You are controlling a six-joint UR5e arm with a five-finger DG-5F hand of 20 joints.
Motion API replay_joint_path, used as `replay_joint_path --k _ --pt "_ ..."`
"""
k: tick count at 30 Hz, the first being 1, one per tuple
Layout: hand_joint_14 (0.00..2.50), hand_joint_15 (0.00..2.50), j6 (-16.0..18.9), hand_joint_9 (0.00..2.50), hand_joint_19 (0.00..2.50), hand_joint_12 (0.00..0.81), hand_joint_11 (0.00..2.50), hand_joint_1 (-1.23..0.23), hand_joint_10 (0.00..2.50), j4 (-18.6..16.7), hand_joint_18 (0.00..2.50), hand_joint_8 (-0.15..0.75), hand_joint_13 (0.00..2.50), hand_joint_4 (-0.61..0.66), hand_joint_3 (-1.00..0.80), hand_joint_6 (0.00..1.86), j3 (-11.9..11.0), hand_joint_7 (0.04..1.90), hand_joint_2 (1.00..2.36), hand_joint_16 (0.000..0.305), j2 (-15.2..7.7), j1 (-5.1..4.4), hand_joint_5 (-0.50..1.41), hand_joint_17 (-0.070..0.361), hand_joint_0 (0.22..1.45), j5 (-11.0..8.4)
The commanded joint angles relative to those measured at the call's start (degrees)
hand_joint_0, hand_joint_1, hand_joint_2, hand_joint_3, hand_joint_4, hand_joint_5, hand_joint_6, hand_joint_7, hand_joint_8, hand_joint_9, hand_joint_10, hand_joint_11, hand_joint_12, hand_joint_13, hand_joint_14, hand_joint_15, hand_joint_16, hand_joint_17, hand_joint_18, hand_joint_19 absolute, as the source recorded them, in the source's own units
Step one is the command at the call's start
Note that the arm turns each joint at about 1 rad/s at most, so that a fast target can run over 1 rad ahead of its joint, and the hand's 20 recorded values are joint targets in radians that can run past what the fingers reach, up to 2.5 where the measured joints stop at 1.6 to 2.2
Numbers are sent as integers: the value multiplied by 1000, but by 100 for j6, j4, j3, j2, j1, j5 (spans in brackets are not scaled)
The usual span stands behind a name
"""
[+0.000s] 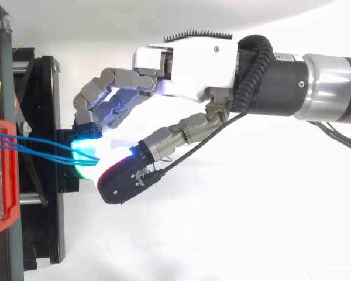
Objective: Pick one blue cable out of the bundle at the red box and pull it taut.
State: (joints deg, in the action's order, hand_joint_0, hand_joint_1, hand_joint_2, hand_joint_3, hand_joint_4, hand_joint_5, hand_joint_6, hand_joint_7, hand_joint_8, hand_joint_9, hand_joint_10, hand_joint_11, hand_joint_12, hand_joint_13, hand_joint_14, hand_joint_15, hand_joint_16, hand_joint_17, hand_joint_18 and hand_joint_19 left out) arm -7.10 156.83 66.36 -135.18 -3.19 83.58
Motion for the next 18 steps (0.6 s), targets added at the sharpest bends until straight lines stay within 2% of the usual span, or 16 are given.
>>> replay_joint_path --k 1,4,6,8,10,13,14,18 --pt "10 274 -19 728 333 383 419 -781 9 -4 661 393 624 155 -211 921 0 1076 1017 55 0 -6 -124 124 602 0" --pt "10 272 -19 718 323 384 422 -842 9 -13 666 386 625 96 -173 929 0 1090 1018 55 0 -15 -129 124 628 0" --pt "12 266 -19 690 302 383 426 -904 7 -13 667 372 612 51 -223 935 0 1096 1016 55 0 -15 -136 123 673 0" --pt "10 246 -19 658 267 382 421 -942 8 -13 669 359 590 -5 -346 940 -9 1065 1011 55 0 -15 -149 124 729 0" --pt "9 237 -19 650 250 381 415 -959 8 -13 668 355 586 37 -500 939 0 1102 1000 55 0 -15 -156 124 766 0" --pt "9 235 -19 639 240 377 410 -959 10 -13 666 351 576 83 -500 940 0 1035 1000 55 0 -15 -160 124 734 0" --pt "9 237 -19 635 248 377 419 -958 8 -13 661 352 571 119 -500 940 0 983 1000 55 0 -15 -158 124 705 0" --pt "10 252 -19 646 286 393 432 -918 9 -13 640 365 560 165 -500 926 0 963 1000 58 0 -24 -148 130 535 0"
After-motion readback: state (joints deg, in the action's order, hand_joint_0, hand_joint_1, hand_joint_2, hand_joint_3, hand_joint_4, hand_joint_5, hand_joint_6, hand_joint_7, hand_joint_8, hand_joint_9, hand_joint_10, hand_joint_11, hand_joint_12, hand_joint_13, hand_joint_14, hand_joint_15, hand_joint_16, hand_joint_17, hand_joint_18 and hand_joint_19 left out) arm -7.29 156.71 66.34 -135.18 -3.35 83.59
